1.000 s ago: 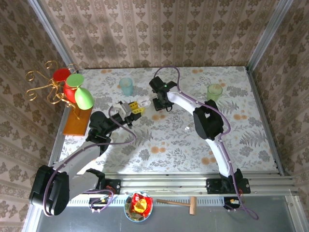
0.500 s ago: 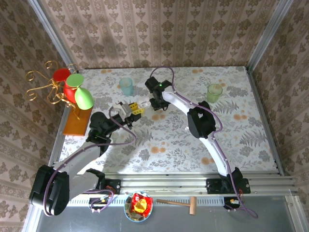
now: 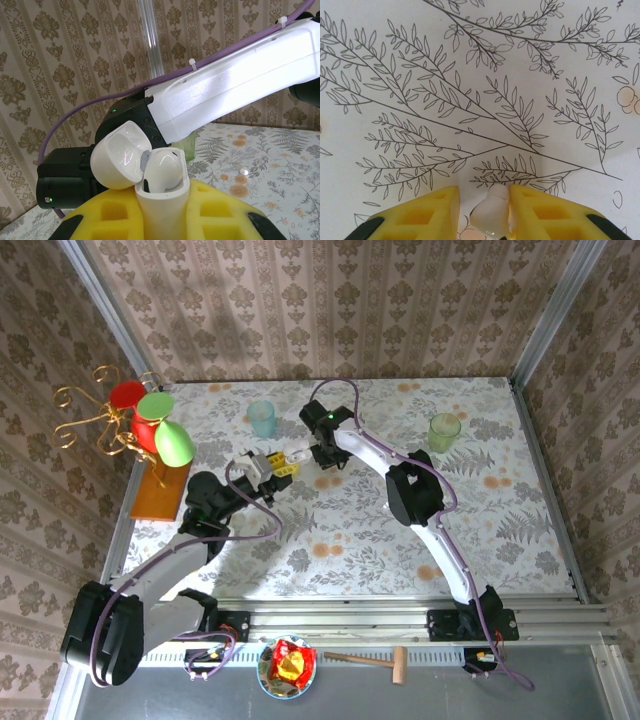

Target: Insert the wireless bluetooth earbuds into the charging case

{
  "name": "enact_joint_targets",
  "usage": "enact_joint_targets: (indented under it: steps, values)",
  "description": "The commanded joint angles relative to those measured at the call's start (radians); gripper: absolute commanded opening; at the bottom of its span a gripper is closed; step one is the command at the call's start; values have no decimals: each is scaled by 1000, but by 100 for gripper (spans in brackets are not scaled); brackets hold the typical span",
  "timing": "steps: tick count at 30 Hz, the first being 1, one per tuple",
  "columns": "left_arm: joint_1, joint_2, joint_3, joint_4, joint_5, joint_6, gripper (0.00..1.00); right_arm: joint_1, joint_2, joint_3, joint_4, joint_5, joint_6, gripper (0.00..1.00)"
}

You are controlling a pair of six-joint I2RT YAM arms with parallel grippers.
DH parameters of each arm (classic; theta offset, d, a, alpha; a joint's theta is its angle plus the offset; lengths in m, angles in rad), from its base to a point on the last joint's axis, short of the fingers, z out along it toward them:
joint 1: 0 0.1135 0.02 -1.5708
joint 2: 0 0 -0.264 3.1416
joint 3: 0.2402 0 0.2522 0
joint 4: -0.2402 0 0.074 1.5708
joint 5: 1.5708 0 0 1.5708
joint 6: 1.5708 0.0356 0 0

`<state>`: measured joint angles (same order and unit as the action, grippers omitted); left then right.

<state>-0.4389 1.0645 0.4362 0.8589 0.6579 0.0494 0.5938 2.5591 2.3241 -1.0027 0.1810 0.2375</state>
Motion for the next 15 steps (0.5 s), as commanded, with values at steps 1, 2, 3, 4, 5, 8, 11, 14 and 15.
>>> enact_joint_targets:
  steps: [1,2,3,4,5,8,11,14,15]
  values:
    - [-2,-20,-11,32,2,8,0,-1,48,36,-43,27,-7,26]
    - [-2,-20,-11,32,2,9,0,-2,49,39,-46,29,-8,25]
    - [-2,-20,-11,32,1,8,0,-2,50,41,-49,32,-9,25]
    - [-2,-21,-11,32,2,7,0,-3,49,40,-50,36,-9,25]
    - [-3,-21,-11,31,2,6,0,-3,49,40,-52,41,-12,24]
    - [-2,-21,-11,32,0,9,0,-3,35,39,-59,48,-14,24]
    - [0,-18,-14,38,-6,8,0,-3,-6,14,-45,32,-20,24]
    - [19,-4,-22,66,-7,-30,0,-8,-108,-97,36,-12,-21,24]
    - [28,6,-25,87,-7,-44,0,-9,-150,-148,74,-24,-23,24]
